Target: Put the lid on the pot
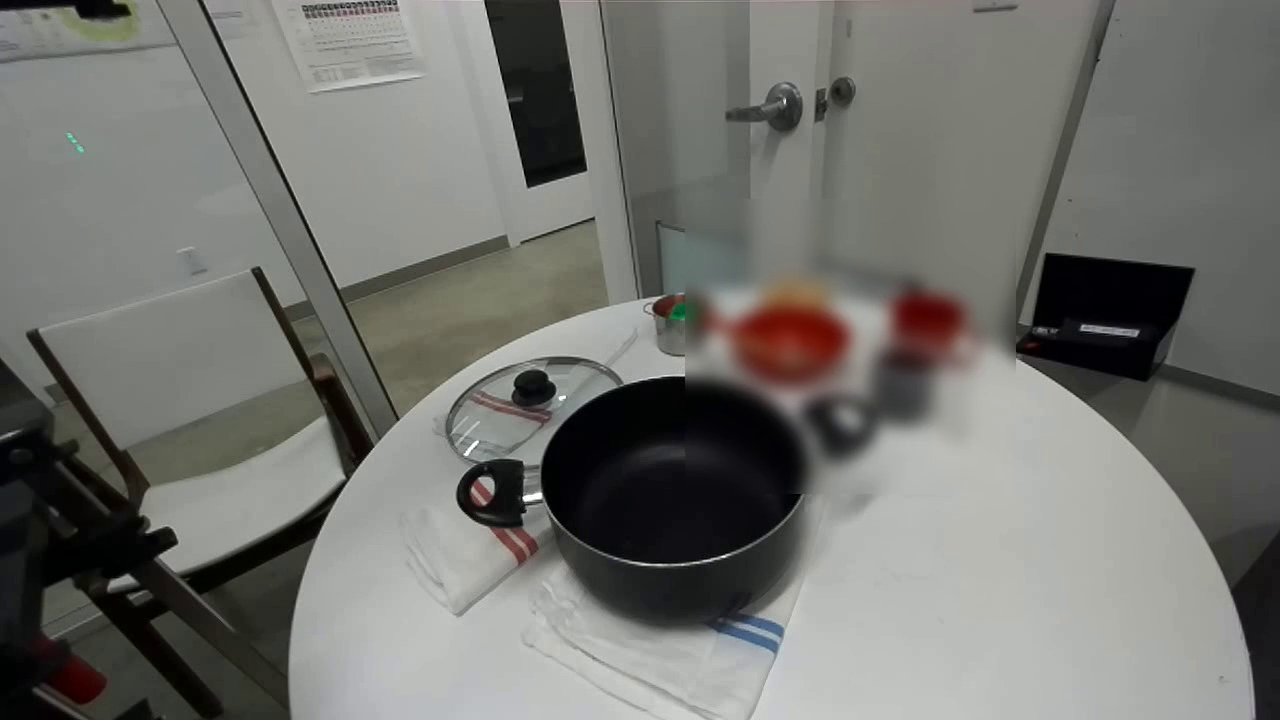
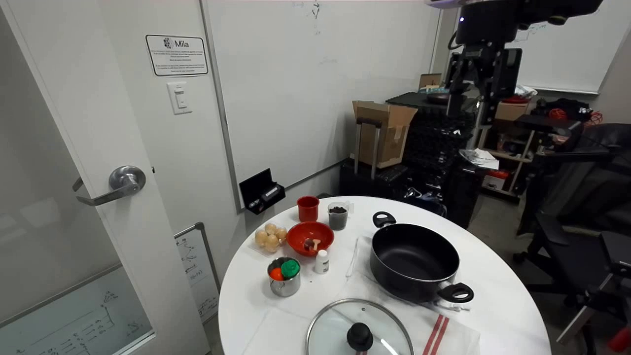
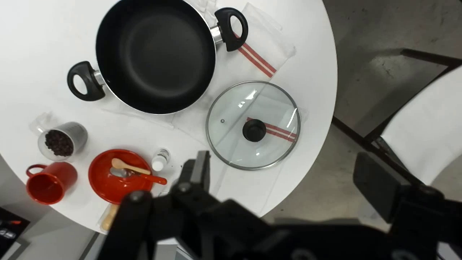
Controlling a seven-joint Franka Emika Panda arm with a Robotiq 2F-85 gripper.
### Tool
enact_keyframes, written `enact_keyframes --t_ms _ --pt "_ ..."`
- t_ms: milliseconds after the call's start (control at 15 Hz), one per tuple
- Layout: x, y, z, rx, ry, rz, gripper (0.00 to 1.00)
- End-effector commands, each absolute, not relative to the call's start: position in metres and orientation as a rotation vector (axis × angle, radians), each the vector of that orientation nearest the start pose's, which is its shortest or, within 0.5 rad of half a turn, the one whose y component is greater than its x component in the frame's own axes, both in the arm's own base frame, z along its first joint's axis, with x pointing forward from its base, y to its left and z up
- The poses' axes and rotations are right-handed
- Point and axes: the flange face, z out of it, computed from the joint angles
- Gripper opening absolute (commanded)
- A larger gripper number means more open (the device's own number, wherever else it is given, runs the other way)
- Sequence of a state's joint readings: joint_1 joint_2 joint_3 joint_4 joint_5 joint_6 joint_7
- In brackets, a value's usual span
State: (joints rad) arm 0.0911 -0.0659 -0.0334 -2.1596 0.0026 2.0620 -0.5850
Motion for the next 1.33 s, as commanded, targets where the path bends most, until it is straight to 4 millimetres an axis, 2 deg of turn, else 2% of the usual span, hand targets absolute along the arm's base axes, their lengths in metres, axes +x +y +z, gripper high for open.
enact_keyframes --t_ms 0,200,800,1267 --pt "0.555 0.070 0.391 -2.970 -1.092 0.127 1.00" --pt "0.568 0.094 0.353 -2.979 -1.198 0.197 1.00" --pt "0.590 0.138 0.208 -2.902 -1.446 0.329 1.00" --pt "0.611 0.157 0.116 -2.858 -1.507 0.395 1.00"
